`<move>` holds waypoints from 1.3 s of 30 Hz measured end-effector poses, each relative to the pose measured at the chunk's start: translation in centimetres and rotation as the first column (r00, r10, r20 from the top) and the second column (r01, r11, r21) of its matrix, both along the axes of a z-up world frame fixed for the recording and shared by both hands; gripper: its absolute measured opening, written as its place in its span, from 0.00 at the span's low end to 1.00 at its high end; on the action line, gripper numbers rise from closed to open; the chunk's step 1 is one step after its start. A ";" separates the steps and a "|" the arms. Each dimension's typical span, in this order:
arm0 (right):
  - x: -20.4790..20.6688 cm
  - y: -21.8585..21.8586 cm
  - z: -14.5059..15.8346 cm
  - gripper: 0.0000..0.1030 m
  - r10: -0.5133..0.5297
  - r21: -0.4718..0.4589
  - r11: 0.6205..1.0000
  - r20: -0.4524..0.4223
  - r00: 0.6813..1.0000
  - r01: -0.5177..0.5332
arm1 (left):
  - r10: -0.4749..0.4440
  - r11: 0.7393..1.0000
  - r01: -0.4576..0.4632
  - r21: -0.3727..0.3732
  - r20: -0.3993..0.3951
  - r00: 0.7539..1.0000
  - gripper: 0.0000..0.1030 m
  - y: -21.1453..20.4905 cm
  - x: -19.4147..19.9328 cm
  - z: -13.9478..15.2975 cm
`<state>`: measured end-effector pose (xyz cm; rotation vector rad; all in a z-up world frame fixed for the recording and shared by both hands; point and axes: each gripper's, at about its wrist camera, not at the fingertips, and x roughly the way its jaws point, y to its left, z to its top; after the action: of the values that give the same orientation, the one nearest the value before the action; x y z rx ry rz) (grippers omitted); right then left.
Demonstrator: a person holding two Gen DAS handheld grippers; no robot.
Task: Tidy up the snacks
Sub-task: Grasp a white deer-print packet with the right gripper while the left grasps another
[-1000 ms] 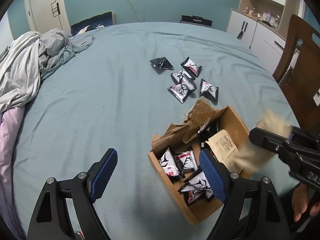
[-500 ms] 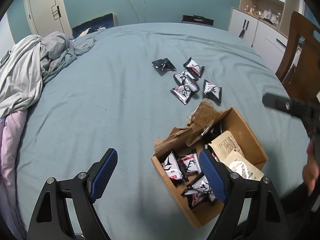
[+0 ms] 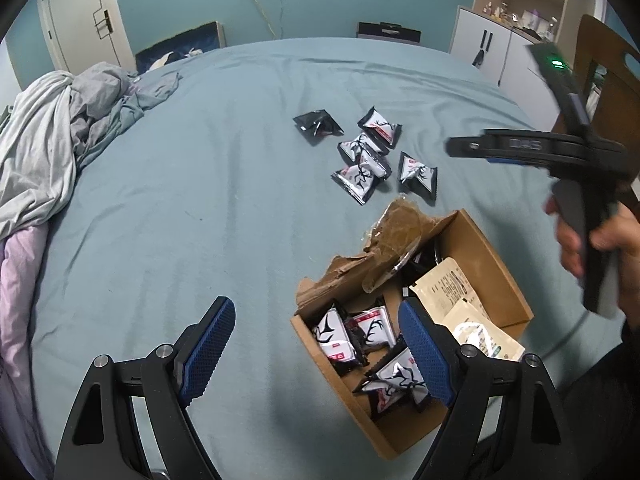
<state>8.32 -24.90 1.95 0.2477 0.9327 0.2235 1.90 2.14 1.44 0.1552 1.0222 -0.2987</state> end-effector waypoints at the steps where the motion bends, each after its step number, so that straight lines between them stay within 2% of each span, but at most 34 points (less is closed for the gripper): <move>1: 0.6 0.2 -0.4 0.79 0.011 -0.013 1.000 0.002 1.000 -0.011 | -0.002 1.000 0.002 -0.001 -0.008 1.000 0.82 -0.1 0.1 -0.1; 6: 4.3 1.4 -3.6 0.79 0.081 -0.104 0.991 -0.039 0.996 -0.084 | -0.022 1.000 0.022 -0.004 -0.032 0.999 0.82 -0.6 0.4 -0.5; 11: 7.2 2.1 -6.0 0.79 0.138 -0.087 0.985 -0.094 0.986 -0.146 | -0.036 0.999 0.036 -0.004 -0.049 0.998 0.82 -1.1 1.0 -1.0; 16: 8.4 2.7 -7.1 0.78 0.178 -0.093 0.979 -0.057 0.982 -0.183 | -0.042 0.999 0.043 0.009 -0.050 0.998 0.82 -1.7 1.5 -1.3; 17: 8.4 2.9 -7.3 0.75 0.187 -0.098 0.976 -0.053 0.981 -0.192 | -0.045 0.999 0.045 0.012 -0.046 0.998 0.82 -1.8 1.6 -1.3; 18: 8.4 3.0 -7.4 0.65 0.197 -0.104 0.974 -0.045 0.979 -0.201 | -0.046 0.999 0.047 0.022 -0.039 0.998 0.82 -2.0 1.6 -1.3; 19: 8.3 3.3 -7.5 0.45 0.205 -0.115 0.971 -0.043 0.978 -0.209 | -0.045 0.998 0.046 0.033 -0.027 0.999 0.82 -2.2 1.7 -1.3; 22: 8.0 3.7 -7.2 0.40 0.213 -0.120 0.969 -0.033 0.977 -0.215 | -0.038 0.995 0.034 0.093 0.045 0.998 0.82 -2.7 2.9 -0.7; 25: 7.4 3.9 -6.4 0.37 0.203 -0.137 0.969 -0.018 0.979 -0.203 | -0.056 0.993 0.049 0.111 0.061 0.997 0.82 -3.3 5.1 -0.2; 28: 6.5 2.4 -4.7 0.37 0.152 -0.067 0.986 0.012 0.988 -0.151 | -0.078 0.987 0.073 0.143 0.035 0.996 0.82 -4.7 8.2 -0.2; 31: 5.2 -0.6 -2.7 0.37 0.055 0.053 0.997 0.025 0.998 -0.057 | -0.085 0.983 0.089 0.161 -0.032 0.996 0.82 -7.1 12.5 -1.4; 36: 0.1 -6.1 -0.8 0.37 -0.102 0.245 0.964 -0.010 0.995 0.102 | -0.114 0.966 0.147 0.212 -0.160 0.981 0.82 -11.6 17.4 -5.0; 38: -2.5 -7.1 -0.2 0.37 -0.128 0.294 0.948 0.001 0.992 0.122 | -0.147 0.957 0.194 0.216 -0.218 0.965 0.82 -13.0 18.3 -6.7; 39: -3.8 -7.5 -0.1 0.37 -0.136 0.320 0.939 0.008 0.991 0.127 | -0.160 0.950 0.216 0.224 -0.244 0.957 0.78 -13.6 18.5 -7.5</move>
<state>4.49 -32.35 1.81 0.6028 0.8442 0.2533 20.42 -11.47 -6.09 0.4576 1.2703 -0.3678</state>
